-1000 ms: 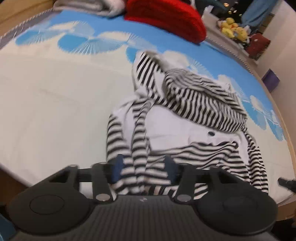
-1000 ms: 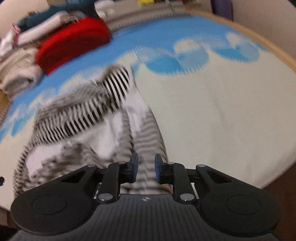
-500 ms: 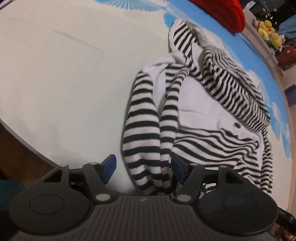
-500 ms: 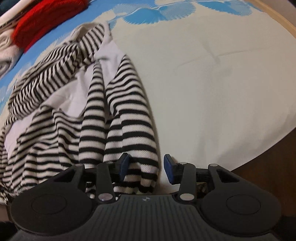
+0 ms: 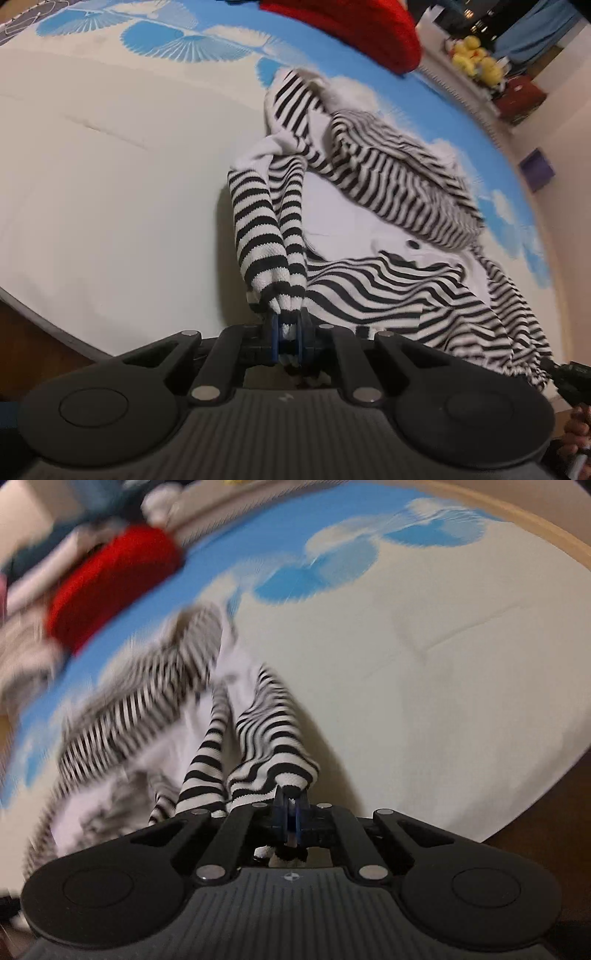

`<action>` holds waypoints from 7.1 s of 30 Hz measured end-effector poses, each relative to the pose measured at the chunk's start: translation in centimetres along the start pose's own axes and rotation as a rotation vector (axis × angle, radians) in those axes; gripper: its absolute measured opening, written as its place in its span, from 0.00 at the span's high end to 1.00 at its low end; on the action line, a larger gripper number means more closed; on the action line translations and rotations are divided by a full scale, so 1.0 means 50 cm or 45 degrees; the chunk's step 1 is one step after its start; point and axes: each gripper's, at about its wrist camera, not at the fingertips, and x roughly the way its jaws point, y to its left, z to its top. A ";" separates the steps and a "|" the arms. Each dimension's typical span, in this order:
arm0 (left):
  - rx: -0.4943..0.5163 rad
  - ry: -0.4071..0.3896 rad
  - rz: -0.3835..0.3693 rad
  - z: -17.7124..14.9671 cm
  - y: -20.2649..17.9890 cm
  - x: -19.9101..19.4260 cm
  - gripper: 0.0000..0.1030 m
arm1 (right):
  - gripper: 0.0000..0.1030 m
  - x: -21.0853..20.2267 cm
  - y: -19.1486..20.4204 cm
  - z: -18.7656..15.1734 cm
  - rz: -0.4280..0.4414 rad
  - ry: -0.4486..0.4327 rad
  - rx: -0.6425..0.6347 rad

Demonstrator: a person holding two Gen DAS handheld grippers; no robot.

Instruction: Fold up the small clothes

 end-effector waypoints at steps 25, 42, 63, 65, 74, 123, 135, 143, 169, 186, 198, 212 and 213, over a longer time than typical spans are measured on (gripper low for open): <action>0.101 0.080 0.105 -0.014 -0.015 0.049 0.91 | 0.97 0.078 0.027 -0.047 -0.105 0.199 -0.118; 0.307 -0.097 -0.158 -0.047 -0.088 -0.237 0.92 | 0.98 -0.277 -0.040 -0.012 0.193 -0.106 0.089; -0.042 0.122 -0.129 0.326 -0.077 0.180 0.81 | 0.95 0.114 0.122 0.284 0.088 -0.034 -0.020; -0.221 0.140 -0.289 0.338 -0.037 0.181 0.73 | 0.85 0.159 0.119 0.302 0.016 -0.058 0.001; 0.449 -0.068 -0.090 0.309 -0.095 0.125 0.30 | 0.46 0.145 0.080 0.287 0.096 -0.192 -0.315; 0.180 -0.023 -0.001 0.373 -0.054 0.160 0.33 | 0.45 0.258 0.141 0.321 0.009 -0.090 -0.339; 0.013 0.311 0.061 0.234 0.011 0.212 0.34 | 0.45 0.231 -0.008 0.178 -0.065 0.368 -0.221; 0.078 0.143 0.090 0.232 -0.032 0.182 0.96 | 0.98 0.210 0.029 0.162 -0.082 0.301 -0.280; 0.400 0.001 0.207 0.187 -0.132 0.152 0.87 | 0.66 0.129 0.061 0.148 -0.086 0.100 -0.418; 0.457 -0.085 0.229 0.186 -0.178 0.166 0.69 | 0.55 0.171 0.081 0.128 -0.155 0.145 -0.554; 0.698 -0.017 0.278 0.146 -0.251 0.212 0.41 | 0.52 0.161 0.106 0.123 -0.203 0.119 -0.638; 0.543 -0.162 0.369 0.221 -0.235 0.221 0.49 | 0.41 0.177 0.138 0.091 -0.214 0.190 -0.790; 0.539 -0.180 0.357 0.227 -0.238 0.220 0.49 | 0.41 0.167 0.139 0.100 -0.200 0.143 -0.759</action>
